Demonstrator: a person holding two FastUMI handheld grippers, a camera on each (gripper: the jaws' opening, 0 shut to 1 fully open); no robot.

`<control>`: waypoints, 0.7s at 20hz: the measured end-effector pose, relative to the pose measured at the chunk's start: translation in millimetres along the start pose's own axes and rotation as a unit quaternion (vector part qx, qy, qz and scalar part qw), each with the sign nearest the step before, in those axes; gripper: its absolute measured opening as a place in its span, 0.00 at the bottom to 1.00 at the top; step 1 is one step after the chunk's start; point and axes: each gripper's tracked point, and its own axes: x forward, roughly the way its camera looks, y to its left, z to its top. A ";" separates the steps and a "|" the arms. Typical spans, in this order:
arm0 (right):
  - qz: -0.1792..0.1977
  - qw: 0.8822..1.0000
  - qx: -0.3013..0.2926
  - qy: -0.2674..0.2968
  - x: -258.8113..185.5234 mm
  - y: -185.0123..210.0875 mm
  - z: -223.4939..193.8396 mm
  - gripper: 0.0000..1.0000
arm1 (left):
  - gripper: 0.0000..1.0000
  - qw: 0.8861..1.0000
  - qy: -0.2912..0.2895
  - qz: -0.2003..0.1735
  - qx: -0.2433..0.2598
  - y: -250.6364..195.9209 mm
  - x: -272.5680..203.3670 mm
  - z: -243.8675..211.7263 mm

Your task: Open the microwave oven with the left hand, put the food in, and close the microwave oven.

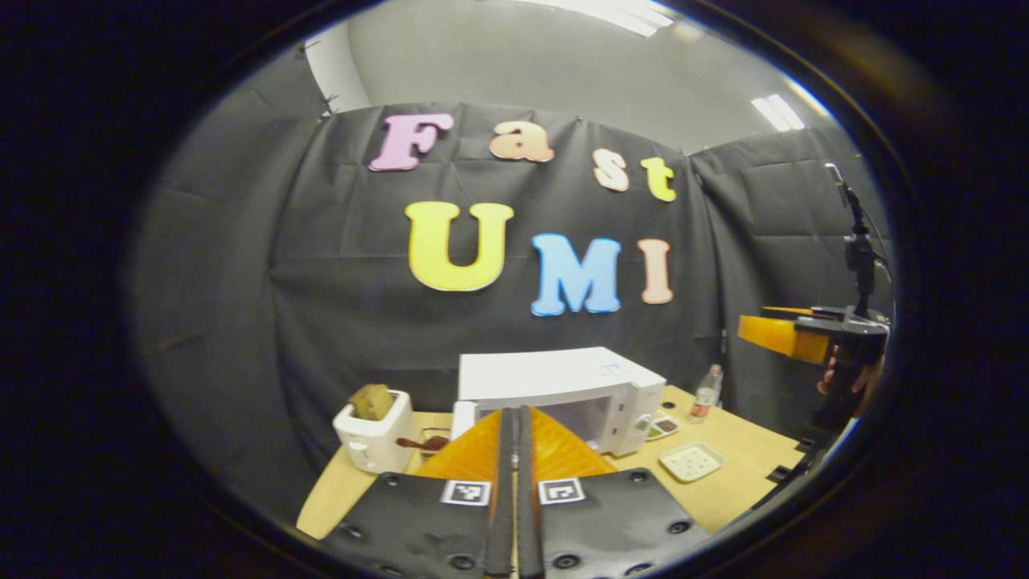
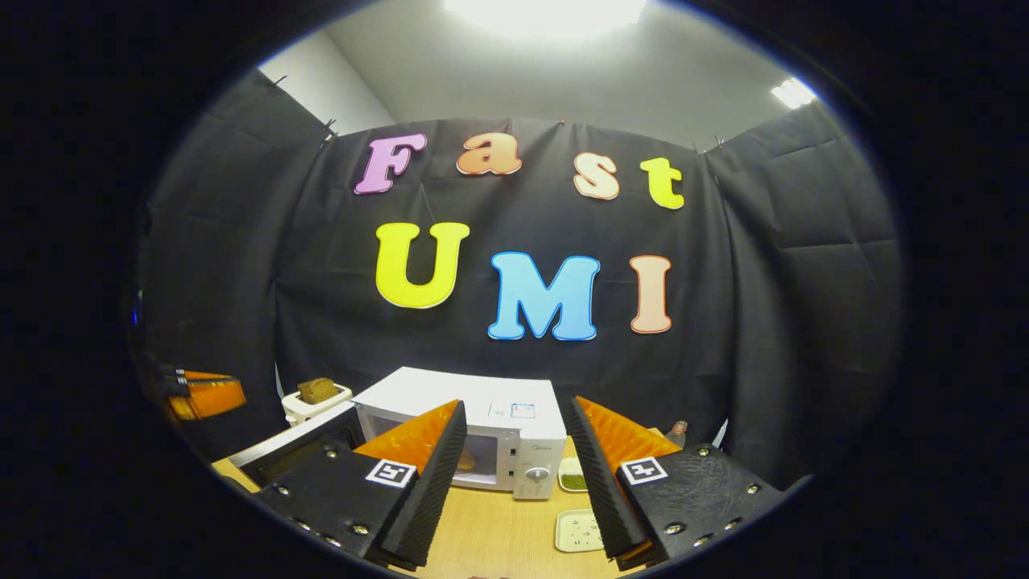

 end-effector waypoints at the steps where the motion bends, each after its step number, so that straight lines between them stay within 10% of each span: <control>1: 0.006 1.000 0.000 0.005 2.2 6.5 -2.2 0.77 | 0.07 1.000 0.001 0.007 -0.001 6.8 -7.2 -5.6; 14: 0.003 1.000 -0.022 -0.014 11.3 -17.5 16.7 0.78 | 0.07 0.985 0.168 0.015 0.037 64.3 -46.7 -161.5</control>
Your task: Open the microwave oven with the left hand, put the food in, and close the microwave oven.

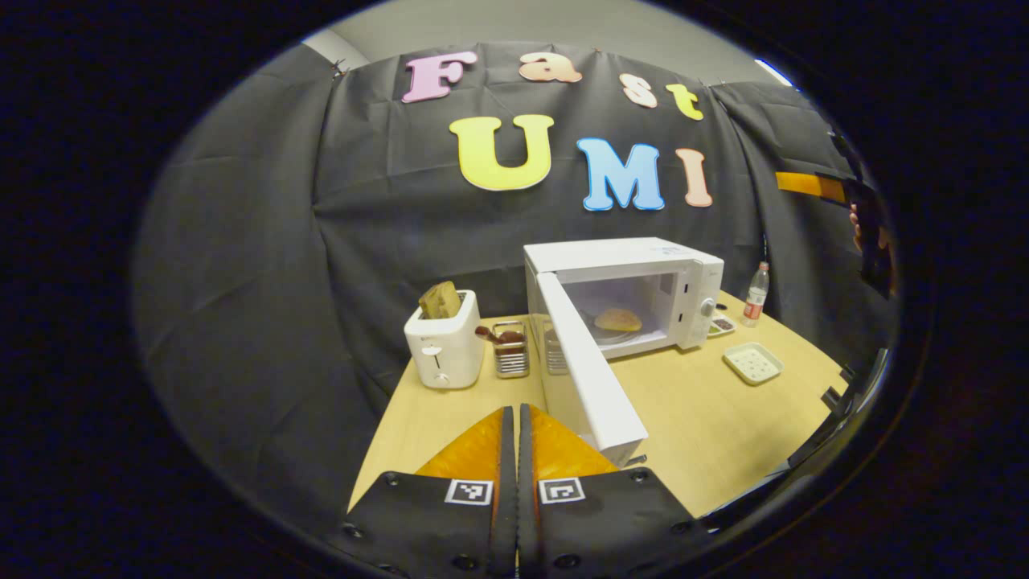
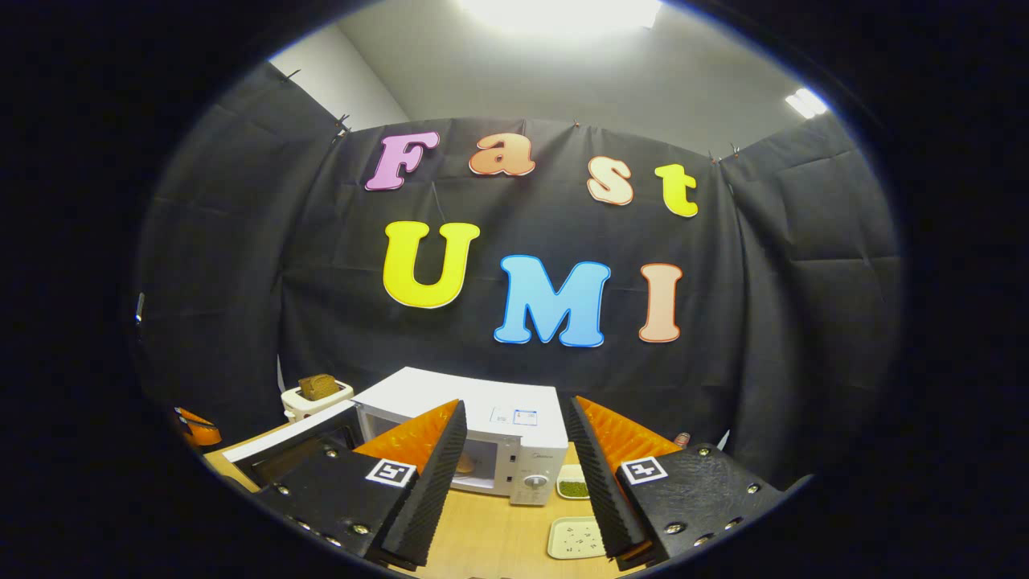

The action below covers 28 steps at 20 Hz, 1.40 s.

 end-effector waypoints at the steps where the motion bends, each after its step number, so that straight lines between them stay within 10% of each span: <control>1: -0.002 1.000 0.001 0.003 -0.1 -5.8 -2.7 0.77 | 0.07 1.000 0.002 -0.009 -0.001 -8.1 0.6 -2.1; 14: -0.040 0.997 0.059 -0.022 -0.9 -98.4 12.9 0.77 | 0.07 0.989 0.038 -0.140 0.026 -158.7 29.2 7.6; 28: -0.066 0.996 0.053 0.003 12.6 -180.6 -12.7 0.77 | 0.07 0.977 0.027 -0.199 0.069 -277.8 104.8 50.9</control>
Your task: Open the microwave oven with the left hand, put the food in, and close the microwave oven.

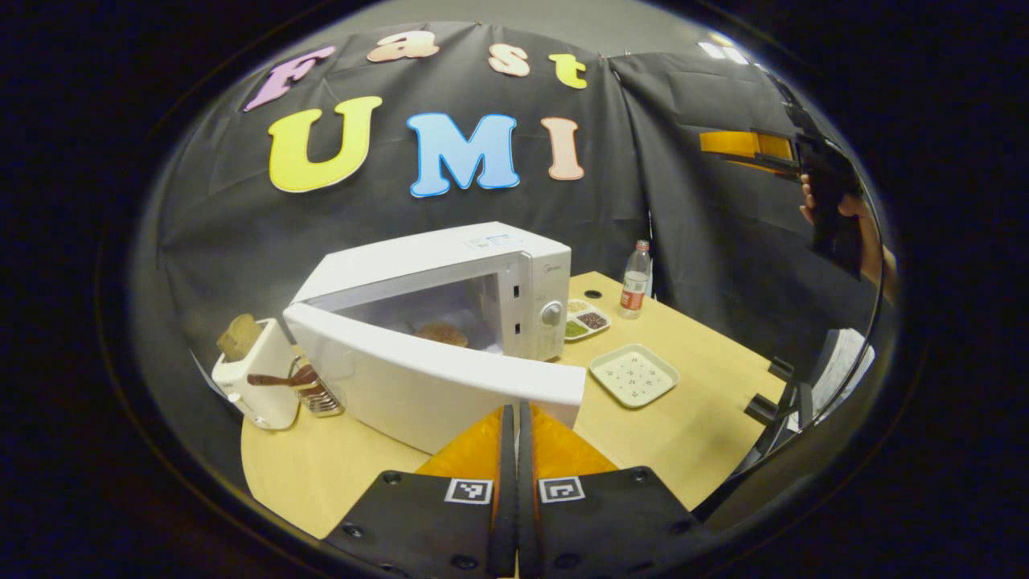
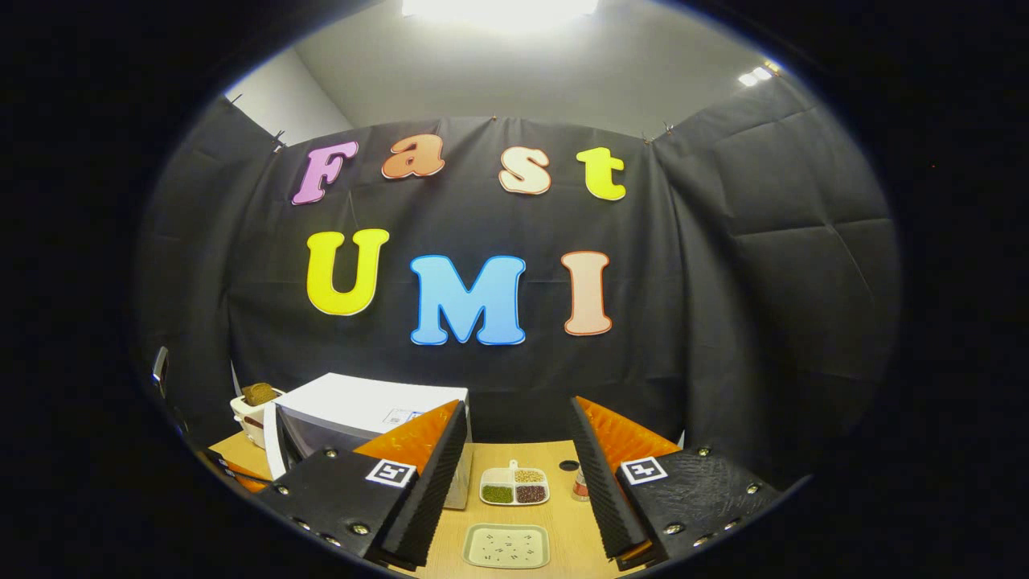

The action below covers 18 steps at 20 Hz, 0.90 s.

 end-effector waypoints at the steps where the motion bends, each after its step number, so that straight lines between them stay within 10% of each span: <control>1: -0.002 1.000 0.001 0.001 1.5 -4.3 -2.0 0.77 | 0.07 1.000 0.000 -0.002 0.002 -2.3 6.4 3.8; 18: 0.003 0.999 -0.025 0.020 24.3 -35.9 -20.4 0.77 | 0.07 0.999 0.000 0.038 0.009 -2.7 116.4 49.8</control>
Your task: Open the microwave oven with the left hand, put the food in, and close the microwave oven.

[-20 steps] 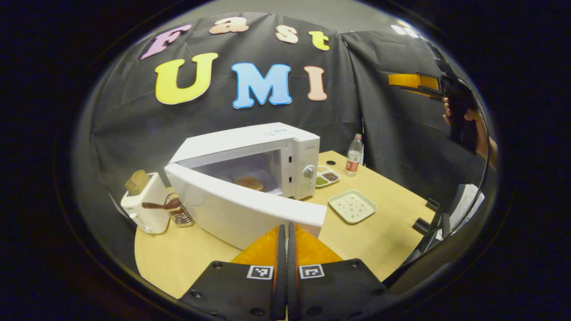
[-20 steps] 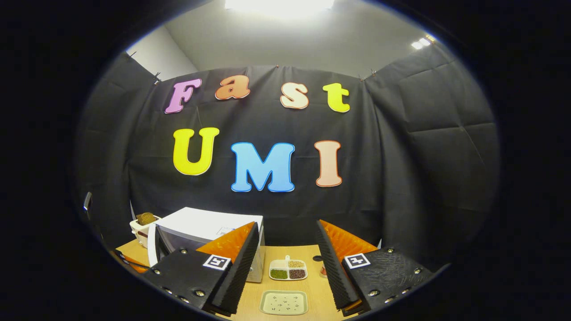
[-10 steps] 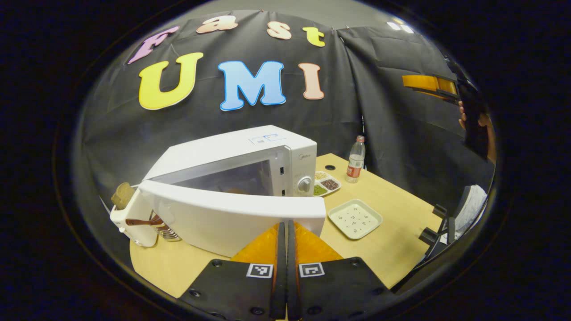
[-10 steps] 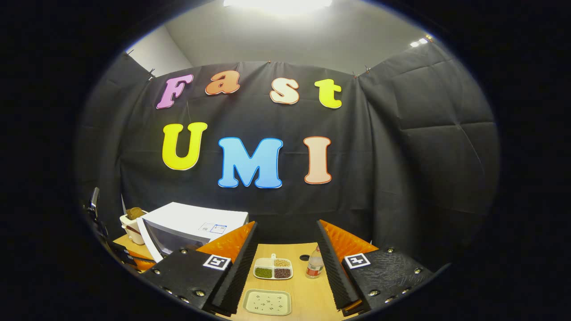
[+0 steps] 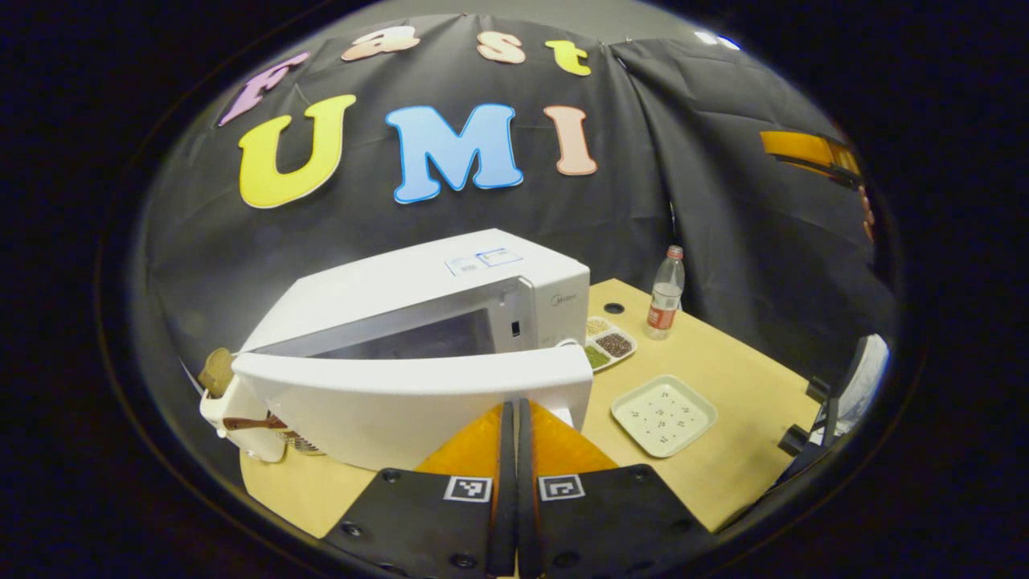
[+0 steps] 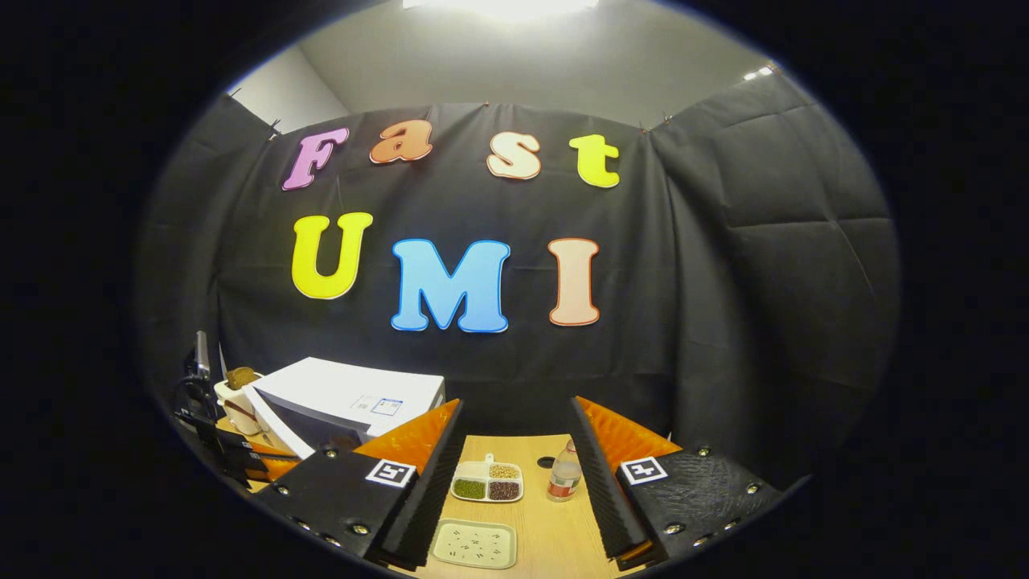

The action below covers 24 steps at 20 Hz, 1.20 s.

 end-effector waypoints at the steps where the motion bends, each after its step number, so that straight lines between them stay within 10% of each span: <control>1: 0.003 1.000 -0.002 0.000 0.7 0.3 -1.4 0.77 | 0.07 1.000 0.000 0.002 -0.001 0.0 4.3 2.6; 24: -0.003 1.000 0.015 0.025 38.1 -30.3 -24.4 0.78 | 0.07 0.998 0.030 0.050 -0.034 21.5 103.6 16.4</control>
